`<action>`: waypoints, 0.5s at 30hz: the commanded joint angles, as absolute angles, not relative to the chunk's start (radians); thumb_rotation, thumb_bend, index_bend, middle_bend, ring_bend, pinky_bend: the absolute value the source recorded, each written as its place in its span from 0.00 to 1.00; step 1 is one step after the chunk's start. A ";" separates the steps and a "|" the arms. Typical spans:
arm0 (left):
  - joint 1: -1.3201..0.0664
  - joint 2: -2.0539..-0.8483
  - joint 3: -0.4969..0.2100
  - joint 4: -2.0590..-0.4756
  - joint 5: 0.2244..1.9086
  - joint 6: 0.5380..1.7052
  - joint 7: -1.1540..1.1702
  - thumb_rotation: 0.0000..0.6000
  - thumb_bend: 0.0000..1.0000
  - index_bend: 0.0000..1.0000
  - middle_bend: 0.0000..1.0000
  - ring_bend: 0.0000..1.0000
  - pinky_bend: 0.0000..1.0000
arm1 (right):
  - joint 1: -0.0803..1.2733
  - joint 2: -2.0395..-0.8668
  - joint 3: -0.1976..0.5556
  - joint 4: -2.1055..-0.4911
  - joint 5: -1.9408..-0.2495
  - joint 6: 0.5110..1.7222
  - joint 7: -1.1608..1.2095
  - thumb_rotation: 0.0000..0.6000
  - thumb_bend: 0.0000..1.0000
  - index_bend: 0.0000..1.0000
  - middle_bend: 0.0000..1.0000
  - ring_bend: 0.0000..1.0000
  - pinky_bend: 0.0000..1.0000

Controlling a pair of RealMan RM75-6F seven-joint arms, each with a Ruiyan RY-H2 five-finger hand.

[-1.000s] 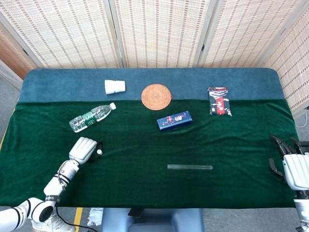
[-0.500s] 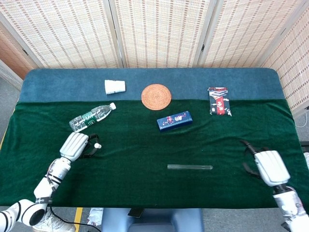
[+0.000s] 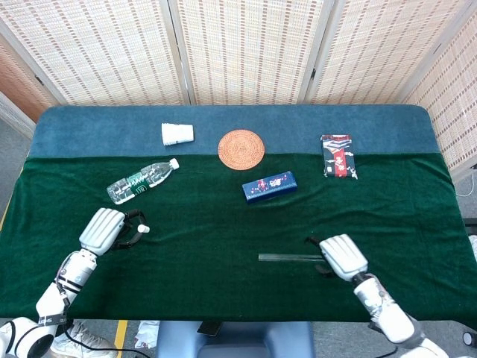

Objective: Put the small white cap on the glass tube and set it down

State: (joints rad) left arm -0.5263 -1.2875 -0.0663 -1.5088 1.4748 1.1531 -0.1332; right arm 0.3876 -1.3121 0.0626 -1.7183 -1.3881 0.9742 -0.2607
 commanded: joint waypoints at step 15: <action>-0.515 -1.295 -0.055 -1.480 1.493 1.158 -0.163 1.00 0.47 0.57 1.00 0.99 0.88 | 0.475 -1.471 0.079 -1.633 -1.251 0.924 -0.348 1.00 0.35 0.44 0.96 1.00 1.00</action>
State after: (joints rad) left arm -0.5148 -1.2946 -0.0553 -1.4805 1.4926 1.1578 -0.1630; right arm 0.4701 -1.4671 0.0789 -1.6360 -1.2562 0.9271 -0.3429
